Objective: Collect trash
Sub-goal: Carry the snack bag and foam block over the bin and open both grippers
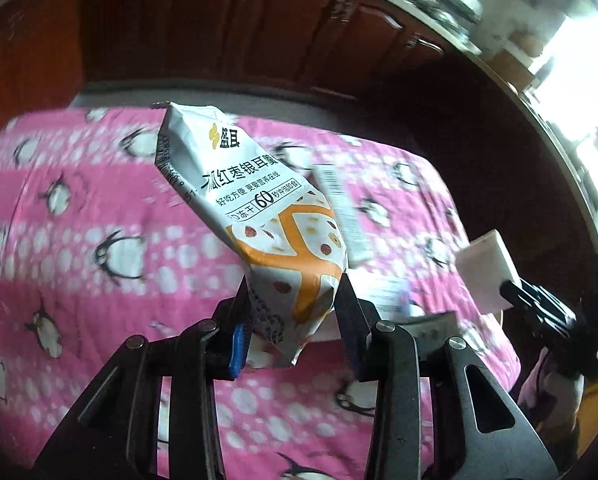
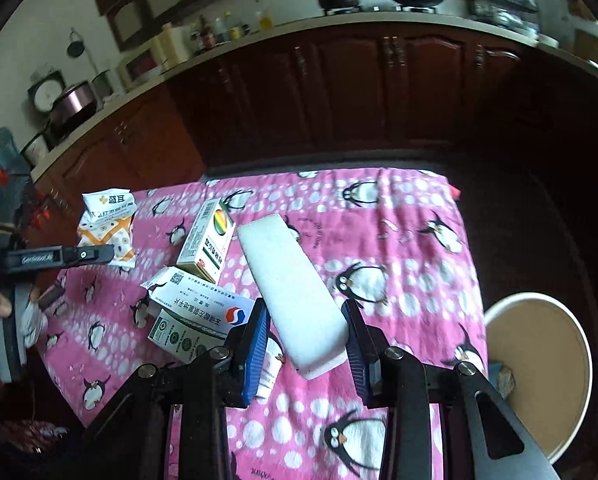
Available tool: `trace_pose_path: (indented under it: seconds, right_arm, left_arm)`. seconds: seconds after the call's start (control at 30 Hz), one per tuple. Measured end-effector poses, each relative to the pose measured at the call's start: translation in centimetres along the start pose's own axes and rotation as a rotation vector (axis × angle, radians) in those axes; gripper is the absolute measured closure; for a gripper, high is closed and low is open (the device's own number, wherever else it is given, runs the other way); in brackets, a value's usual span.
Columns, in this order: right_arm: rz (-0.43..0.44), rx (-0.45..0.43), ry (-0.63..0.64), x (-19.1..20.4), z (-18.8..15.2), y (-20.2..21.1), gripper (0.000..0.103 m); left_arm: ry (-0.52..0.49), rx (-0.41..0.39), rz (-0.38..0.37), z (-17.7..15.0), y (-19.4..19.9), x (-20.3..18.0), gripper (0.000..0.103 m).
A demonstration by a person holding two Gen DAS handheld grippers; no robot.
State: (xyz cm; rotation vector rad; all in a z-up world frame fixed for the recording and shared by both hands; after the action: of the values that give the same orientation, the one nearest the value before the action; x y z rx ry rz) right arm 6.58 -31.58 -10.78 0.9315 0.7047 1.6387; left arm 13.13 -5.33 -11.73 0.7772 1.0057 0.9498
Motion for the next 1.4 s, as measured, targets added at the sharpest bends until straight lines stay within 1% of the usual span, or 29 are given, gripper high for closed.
trace_pose_path:
  seconds: [0.23,0.37,0.5,0.6,0.8,1.1,1.23,1.33,1.4]
  right_arm:
    - [-0.016,-0.038,-0.114,-2.2,-1.7,2.6,0.068]
    - [-0.025,-0.051,-0.155,-3.7,-2.5,3.6,0.068]
    - [-0.040,-0.077,-0.196,-5.4,-3.5,5.1,0.068]
    - [-0.074,-0.092,-0.219,-7.1,-4.1,6.1,0.068]
    - [-0.105,-0.115,-0.303,-11.1,-5.7,7.9,0.068]
    - [-0.153,-0.146,-0.425,-16.6,-8.0,10.5,0.068]
    - [-0.195,-0.148,-0.479,-19.2,-9.4,11.3,0.068]
    - [-0.225,-0.140,-0.514,-20.9,-10.3,11.4,0.068]
    - [-0.254,-0.118,-0.532,-21.9,-10.9,10.9,0.068]
  left_arm:
    - [-0.138,-0.012,-0.025,-0.4,-0.2,-6.9,0.068]
    - [-0.195,-0.006,-0.049,-0.7,-0.5,-10.2,0.068]
    - [-0.246,0.005,-0.072,-0.7,-1.3,-13.4,0.068]
    - [-0.287,0.018,-0.087,-0.8,-2.2,-16.0,0.069]
    - [-0.367,0.048,-0.134,-1.2,-4.3,-21.2,0.069]
    - [-0.420,0.127,-0.201,-2.6,-8.3,-28.0,0.070]
    - [-0.452,0.149,-0.219,-3.1,-9.7,-30.9,0.071]
    - [-0.469,0.173,-0.229,-3.3,-11.1,-32.7,0.071]
    - [-0.473,0.192,-0.233,-3.5,-12.1,-33.6,0.071]
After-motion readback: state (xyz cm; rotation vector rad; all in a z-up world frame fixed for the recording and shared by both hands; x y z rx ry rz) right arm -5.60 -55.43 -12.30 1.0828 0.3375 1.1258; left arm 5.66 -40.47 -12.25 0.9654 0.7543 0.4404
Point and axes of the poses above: each gripper's, at about its wrist camera, not at the fingertips, and y roughly against the way its jaws point, x to its left, z to its top, the point moved 7 cm from there along -y, roughly the way its jaws point, and after that the axes turned 9 degrees about x, right-handed, at the moved point
